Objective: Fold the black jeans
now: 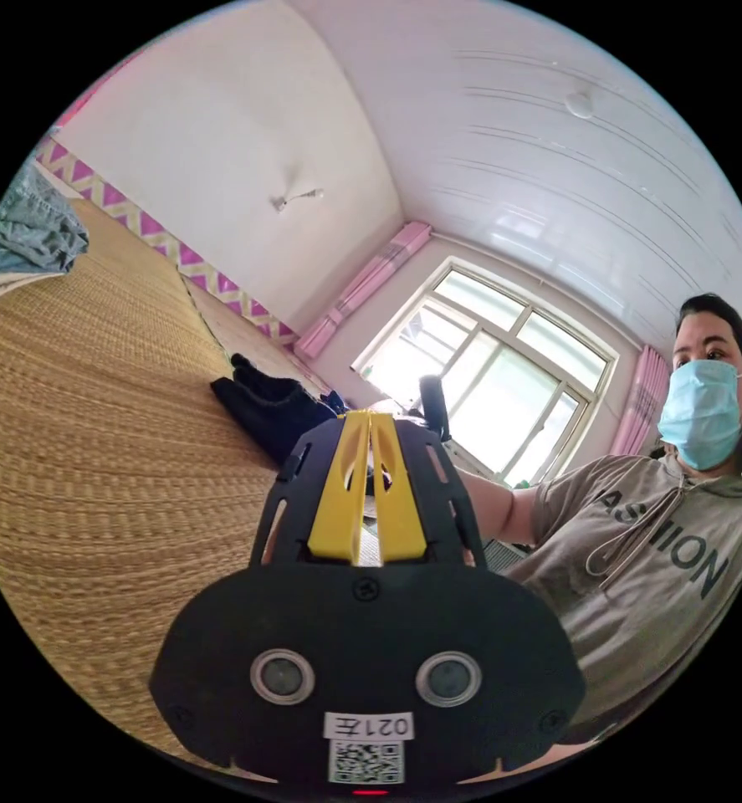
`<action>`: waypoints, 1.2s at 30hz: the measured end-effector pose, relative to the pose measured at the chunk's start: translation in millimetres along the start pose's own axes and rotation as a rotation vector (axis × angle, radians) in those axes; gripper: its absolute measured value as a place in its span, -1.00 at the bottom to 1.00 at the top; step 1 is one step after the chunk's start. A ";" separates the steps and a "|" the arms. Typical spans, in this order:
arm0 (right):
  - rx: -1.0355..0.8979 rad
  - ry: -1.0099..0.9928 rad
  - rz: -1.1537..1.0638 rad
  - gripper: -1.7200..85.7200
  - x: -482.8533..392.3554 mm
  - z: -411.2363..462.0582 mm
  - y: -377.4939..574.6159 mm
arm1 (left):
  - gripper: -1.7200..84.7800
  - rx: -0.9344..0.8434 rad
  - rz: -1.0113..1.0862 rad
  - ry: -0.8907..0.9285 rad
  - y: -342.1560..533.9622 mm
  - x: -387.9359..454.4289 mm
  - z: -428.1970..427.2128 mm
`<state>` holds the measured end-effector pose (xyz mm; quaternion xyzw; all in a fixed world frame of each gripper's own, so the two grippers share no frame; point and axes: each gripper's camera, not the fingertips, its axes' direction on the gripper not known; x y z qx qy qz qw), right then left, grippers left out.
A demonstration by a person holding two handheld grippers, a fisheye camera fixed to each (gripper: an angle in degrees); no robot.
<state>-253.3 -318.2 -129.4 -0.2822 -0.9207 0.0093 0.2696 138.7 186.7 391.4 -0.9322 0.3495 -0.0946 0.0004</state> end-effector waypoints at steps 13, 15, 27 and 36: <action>0.025 0.066 -0.146 -0.97 -3.1 48.3 50.1 | -0.98 -0.010 -0.050 -0.053 -60.1 -3.5 28.6; 0.164 0.009 0.007 -0.98 55.1 -14.1 74.6 | -0.98 -0.013 -0.053 -0.083 -76.1 -3.6 27.7; 0.435 0.367 0.704 -0.98 382.1 -290.9 411.1 | -0.97 -0.139 -0.026 -0.120 -163.4 -10.6 121.7; 0.457 0.341 1.099 -0.98 437.8 -273.3 667.6 | -0.76 -0.511 0.200 -0.214 -199.5 35.8 285.7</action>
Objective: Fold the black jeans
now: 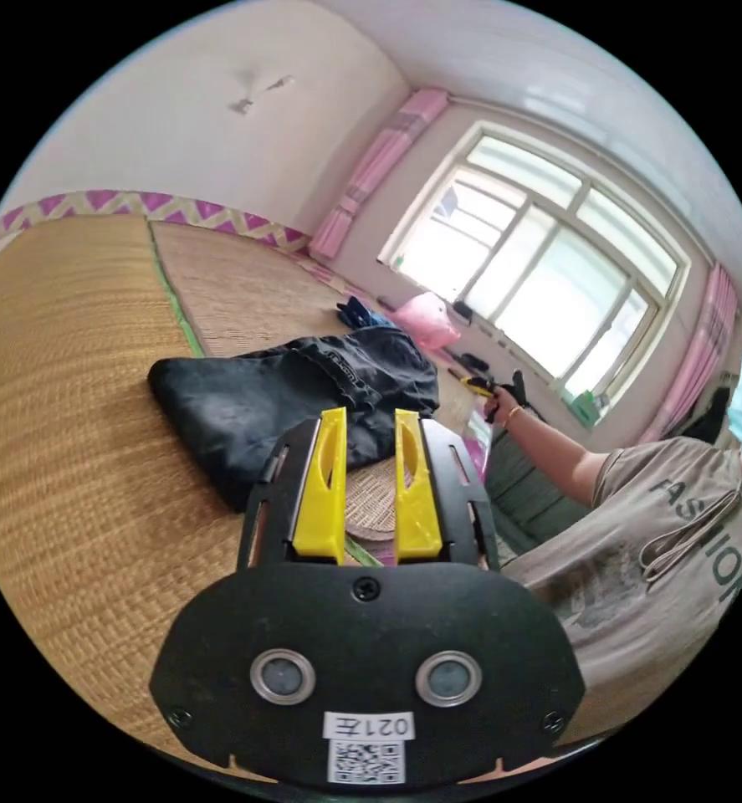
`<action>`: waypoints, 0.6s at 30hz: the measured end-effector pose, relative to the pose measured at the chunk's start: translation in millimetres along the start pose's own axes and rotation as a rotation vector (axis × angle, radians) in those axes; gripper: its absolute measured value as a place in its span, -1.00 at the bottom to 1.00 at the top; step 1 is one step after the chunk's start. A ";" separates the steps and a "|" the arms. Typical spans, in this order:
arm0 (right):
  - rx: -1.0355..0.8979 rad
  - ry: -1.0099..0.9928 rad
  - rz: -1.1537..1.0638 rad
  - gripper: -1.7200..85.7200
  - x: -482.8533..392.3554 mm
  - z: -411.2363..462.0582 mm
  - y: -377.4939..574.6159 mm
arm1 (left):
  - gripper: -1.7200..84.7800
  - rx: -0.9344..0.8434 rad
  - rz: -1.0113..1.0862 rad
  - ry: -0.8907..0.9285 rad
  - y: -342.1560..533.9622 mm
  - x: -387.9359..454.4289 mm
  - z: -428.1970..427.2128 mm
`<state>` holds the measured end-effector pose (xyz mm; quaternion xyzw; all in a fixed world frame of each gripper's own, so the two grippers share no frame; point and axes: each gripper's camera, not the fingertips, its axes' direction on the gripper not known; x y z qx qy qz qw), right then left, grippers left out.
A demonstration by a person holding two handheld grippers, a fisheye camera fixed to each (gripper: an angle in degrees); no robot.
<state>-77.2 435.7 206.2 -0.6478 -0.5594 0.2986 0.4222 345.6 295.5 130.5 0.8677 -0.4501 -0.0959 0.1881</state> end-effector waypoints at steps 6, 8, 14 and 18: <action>-0.006 -0.156 -0.233 -0.98 -20.3 2.7 76.5 | -0.71 -0.321 0.335 -0.219 -67.3 73.4 137.5; -0.015 -0.187 -0.274 -0.98 -27.8 13.1 95.7 | -0.71 -0.387 0.348 -0.253 -73.7 77.2 170.8; -0.065 -0.167 -0.386 -0.98 -37.6 14.6 125.0 | -0.74 -0.400 0.278 -0.387 -83.5 57.1 201.9; -0.075 -0.174 -0.385 -0.98 -28.4 9.8 142.1 | -0.77 -0.421 0.295 -0.422 -77.8 51.2 203.2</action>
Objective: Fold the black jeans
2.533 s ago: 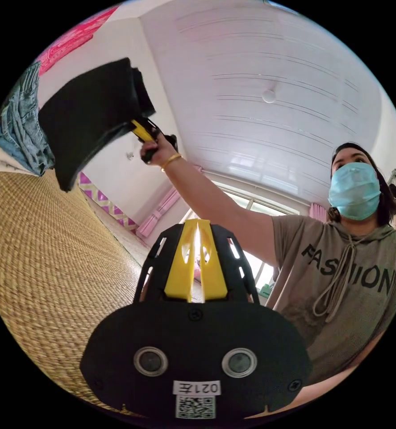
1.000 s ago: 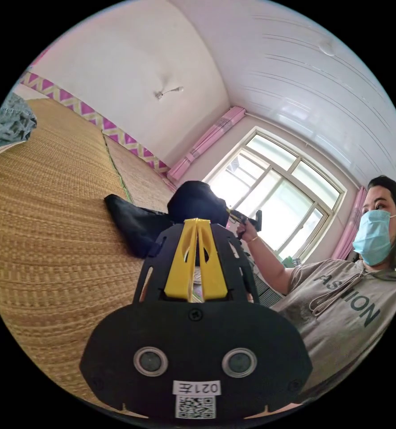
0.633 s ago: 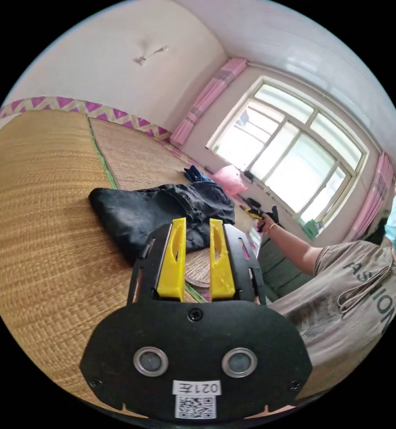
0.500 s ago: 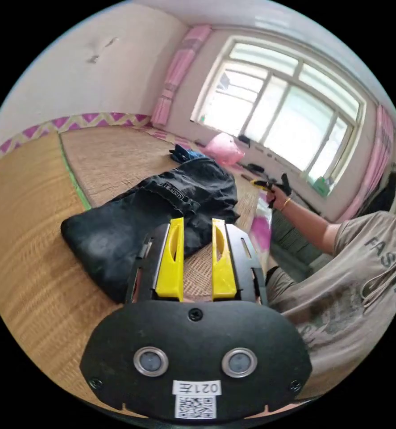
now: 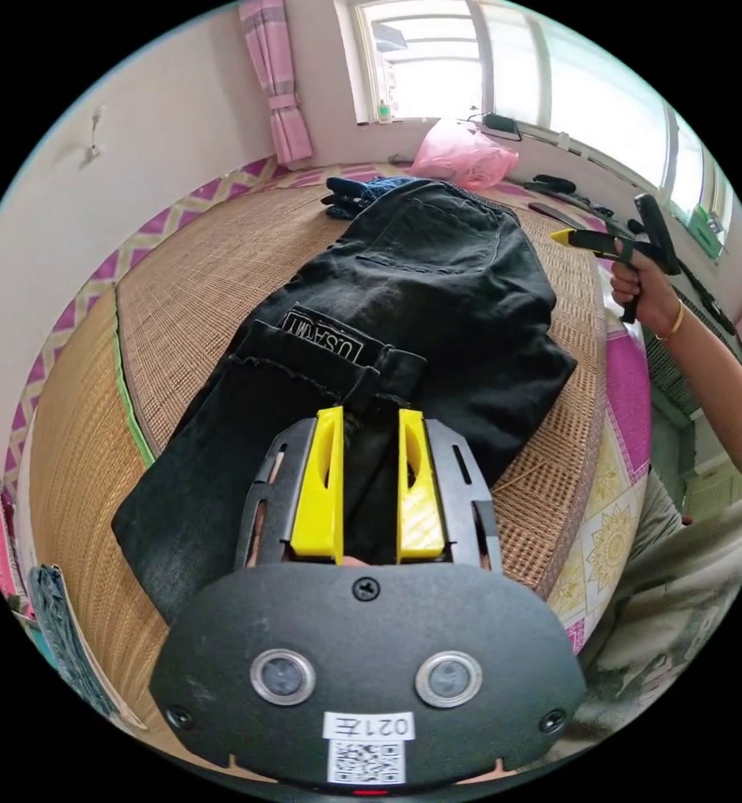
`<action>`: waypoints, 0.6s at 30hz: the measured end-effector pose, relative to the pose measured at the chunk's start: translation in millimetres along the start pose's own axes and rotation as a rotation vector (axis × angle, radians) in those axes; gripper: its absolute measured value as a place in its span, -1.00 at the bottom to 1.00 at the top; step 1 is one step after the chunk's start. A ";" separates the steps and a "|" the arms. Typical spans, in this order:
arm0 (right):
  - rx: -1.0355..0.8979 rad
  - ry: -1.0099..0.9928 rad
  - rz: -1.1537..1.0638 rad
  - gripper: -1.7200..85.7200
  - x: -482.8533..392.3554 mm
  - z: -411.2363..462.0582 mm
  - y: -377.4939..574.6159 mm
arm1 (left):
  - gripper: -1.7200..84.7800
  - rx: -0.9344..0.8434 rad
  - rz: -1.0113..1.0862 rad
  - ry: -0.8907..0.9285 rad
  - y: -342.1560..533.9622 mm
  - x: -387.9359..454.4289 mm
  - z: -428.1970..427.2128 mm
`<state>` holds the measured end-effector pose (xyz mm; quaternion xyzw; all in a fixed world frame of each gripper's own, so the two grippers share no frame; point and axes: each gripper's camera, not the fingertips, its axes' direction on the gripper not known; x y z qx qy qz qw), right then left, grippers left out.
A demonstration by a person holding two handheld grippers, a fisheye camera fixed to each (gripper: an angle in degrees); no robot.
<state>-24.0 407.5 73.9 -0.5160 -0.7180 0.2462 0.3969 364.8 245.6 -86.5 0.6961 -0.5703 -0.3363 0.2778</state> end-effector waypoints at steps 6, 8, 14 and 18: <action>-0.015 0.007 -0.007 -0.98 -5.0 -3.5 23.4 | -0.97 0.147 -0.204 0.187 44.2 -61.8 -27.4; -0.009 0.000 0.010 -0.98 -3.0 -6.0 30.3 | -0.98 0.248 -0.285 0.230 71.6 -87.3 -57.8; 0.054 -0.022 0.062 -0.98 -0.3 -18.6 55.5 | -0.98 0.607 -0.606 0.233 252.2 -200.6 -209.6; 0.069 0.012 0.056 -0.98 -13.8 -19.2 67.2 | -0.98 0.678 -0.887 0.048 418.3 -262.9 -267.9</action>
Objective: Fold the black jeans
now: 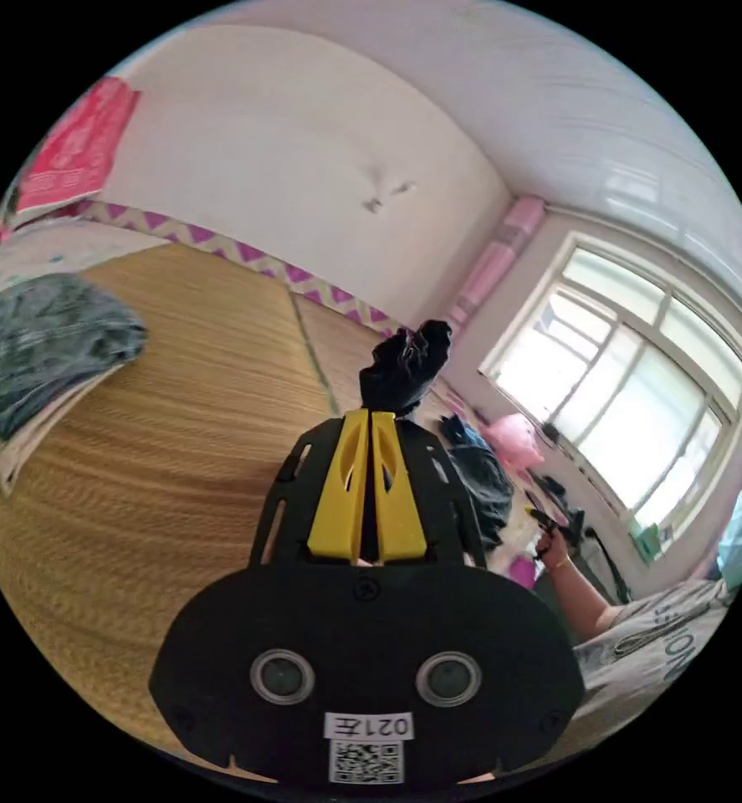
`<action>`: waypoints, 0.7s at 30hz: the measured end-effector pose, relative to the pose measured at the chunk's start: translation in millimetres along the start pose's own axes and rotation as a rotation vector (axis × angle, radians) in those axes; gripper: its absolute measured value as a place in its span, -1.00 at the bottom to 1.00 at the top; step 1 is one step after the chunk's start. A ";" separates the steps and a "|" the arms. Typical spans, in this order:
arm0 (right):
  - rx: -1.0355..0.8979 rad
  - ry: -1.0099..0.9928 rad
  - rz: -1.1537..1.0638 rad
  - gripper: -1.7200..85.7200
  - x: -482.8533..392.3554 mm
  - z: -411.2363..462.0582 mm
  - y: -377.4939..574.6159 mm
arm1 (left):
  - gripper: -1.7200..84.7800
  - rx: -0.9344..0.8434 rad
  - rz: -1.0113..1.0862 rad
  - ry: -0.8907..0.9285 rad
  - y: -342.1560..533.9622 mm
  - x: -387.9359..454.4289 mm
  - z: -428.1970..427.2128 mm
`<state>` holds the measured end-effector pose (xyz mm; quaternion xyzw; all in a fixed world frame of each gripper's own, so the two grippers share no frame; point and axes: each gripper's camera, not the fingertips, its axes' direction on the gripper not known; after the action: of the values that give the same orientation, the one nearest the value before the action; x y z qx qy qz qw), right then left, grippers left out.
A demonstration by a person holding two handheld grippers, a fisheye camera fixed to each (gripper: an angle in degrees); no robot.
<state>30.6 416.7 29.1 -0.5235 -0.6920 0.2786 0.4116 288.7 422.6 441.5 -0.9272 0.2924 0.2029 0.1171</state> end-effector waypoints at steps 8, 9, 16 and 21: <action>-0.058 0.072 -0.009 -0.98 -30.7 19.1 8.5 | -0.98 -0.032 -0.543 0.002 122.1 -201.7 -51.8; -0.069 0.084 -0.014 -0.98 -36.8 23.4 9.1 | -0.98 0.071 -0.570 0.003 135.4 -206.5 -68.5; -0.190 0.151 -0.066 -0.97 -78.1 61.2 7.8 | -0.94 0.133 -0.300 -0.041 123.6 -168.5 -80.1; -0.153 0.197 -0.385 -0.96 -162.3 79.7 -16.4 | -0.86 -0.085 0.278 -0.104 83.7 -57.8 13.9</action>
<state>-27.8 260.7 -43.0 -0.4362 -0.7547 0.0893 0.4818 191.9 388.8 446.5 -0.8701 0.4025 0.2773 0.0634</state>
